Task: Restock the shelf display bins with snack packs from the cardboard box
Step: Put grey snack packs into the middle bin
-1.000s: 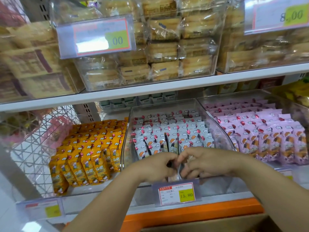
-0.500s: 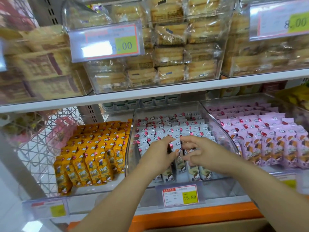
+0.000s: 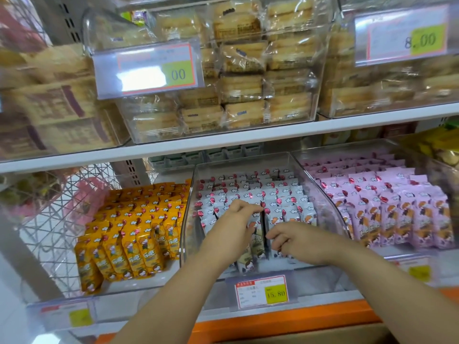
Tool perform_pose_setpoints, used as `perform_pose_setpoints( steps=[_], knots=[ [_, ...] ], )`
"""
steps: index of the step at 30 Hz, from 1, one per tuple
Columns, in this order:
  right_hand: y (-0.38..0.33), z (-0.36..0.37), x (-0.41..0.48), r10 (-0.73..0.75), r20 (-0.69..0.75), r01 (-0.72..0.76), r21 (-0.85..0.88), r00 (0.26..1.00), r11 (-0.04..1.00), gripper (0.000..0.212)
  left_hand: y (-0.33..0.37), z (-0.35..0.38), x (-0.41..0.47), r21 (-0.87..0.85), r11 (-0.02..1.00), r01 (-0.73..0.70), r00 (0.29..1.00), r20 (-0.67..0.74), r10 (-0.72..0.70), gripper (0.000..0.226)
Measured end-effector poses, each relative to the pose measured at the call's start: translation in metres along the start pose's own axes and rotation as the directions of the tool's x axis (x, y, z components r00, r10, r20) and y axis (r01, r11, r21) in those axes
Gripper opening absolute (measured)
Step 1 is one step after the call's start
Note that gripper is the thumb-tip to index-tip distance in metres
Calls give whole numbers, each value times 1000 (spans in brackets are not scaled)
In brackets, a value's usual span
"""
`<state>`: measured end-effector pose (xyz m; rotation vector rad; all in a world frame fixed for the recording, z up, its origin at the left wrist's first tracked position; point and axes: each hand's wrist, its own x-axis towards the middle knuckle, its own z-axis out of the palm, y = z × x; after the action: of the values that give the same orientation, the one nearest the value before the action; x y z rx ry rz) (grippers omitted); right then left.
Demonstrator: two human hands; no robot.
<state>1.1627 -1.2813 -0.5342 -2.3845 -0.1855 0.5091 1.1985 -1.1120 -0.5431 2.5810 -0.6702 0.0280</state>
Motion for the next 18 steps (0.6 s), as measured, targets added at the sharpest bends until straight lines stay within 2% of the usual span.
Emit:
perform_pose_setpoints(
  steps=[4, 7, 10, 13, 15, 18],
  knots=[
    [-5, -13, -9, -32, -92, 42, 100, 995, 994, 33, 3, -7, -6, -37, 998, -45, 999, -17, 44, 44],
    [-13, -19, -28, -74, -186, 93, 95, 980, 991, 33, 11, -14, -15, -82, 993, -82, 995, -61, 77, 39],
    [-17, -11, -53, -137, -306, 166, 70, 942, 984, 28, 28, -17, -38, -103, 986, -134, 981, -158, 117, 34],
    [-14, 14, -85, -211, -405, 269, 94, 890, 958, 26, 49, -8, -73, -224, 957, -184, 964, -229, 132, 29],
    [-3, 39, -105, -222, -416, 298, 126, 882, 946, 29, 54, 10, -98, -284, 938, -200, 965, -223, 138, 27],
    [28, 77, -127, -179, -368, 253, 164, 912, 953, 27, 50, 50, -132, -366, 921, -132, 989, -117, 95, 25]
  ],
)
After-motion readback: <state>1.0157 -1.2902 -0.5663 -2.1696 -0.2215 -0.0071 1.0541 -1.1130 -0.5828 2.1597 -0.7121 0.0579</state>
